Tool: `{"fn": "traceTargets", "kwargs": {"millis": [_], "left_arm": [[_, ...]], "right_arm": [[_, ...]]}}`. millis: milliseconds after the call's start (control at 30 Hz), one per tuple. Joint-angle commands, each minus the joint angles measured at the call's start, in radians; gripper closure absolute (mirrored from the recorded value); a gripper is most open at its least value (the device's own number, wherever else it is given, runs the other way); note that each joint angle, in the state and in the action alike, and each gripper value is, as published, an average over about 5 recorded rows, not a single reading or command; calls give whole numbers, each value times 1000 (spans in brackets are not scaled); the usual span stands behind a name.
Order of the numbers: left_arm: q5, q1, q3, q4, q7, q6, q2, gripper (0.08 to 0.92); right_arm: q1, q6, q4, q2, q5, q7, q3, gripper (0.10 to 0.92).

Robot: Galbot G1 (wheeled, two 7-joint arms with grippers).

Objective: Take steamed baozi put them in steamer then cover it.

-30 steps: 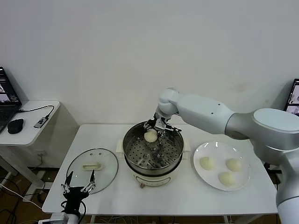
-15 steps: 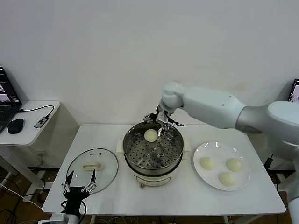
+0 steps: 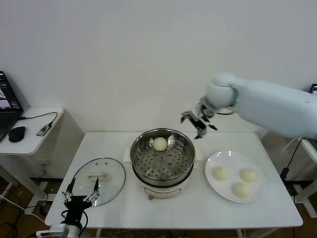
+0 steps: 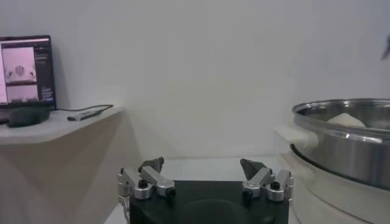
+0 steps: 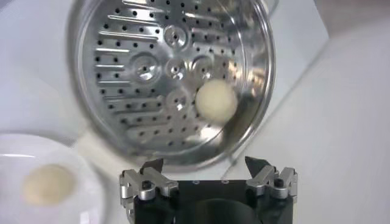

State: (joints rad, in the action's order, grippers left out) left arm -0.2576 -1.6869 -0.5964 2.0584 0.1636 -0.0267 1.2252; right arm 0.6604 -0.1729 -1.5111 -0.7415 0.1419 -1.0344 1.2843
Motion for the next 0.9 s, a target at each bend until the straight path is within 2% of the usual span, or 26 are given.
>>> {"fn": "traceTargets", "kwargs": {"millis": [33,367,667,900], "left_arm": [[1,6,-2,-4,0,4,-12,177],[17,27,8,-38,0,3,-6,177],[19,31,-2,-52,-1,3,-7,177],[22,30,-5,-56,-2,3,-6,177]], "right_arm": [[3,-161,-138,243,40,-20,5,203],[-291,-156,-52,296,-67,33,-131,203],[-524,-121,82,202,-159,37,-299,203],[-606,-113,125,125,-188,30,-341,203]]}}
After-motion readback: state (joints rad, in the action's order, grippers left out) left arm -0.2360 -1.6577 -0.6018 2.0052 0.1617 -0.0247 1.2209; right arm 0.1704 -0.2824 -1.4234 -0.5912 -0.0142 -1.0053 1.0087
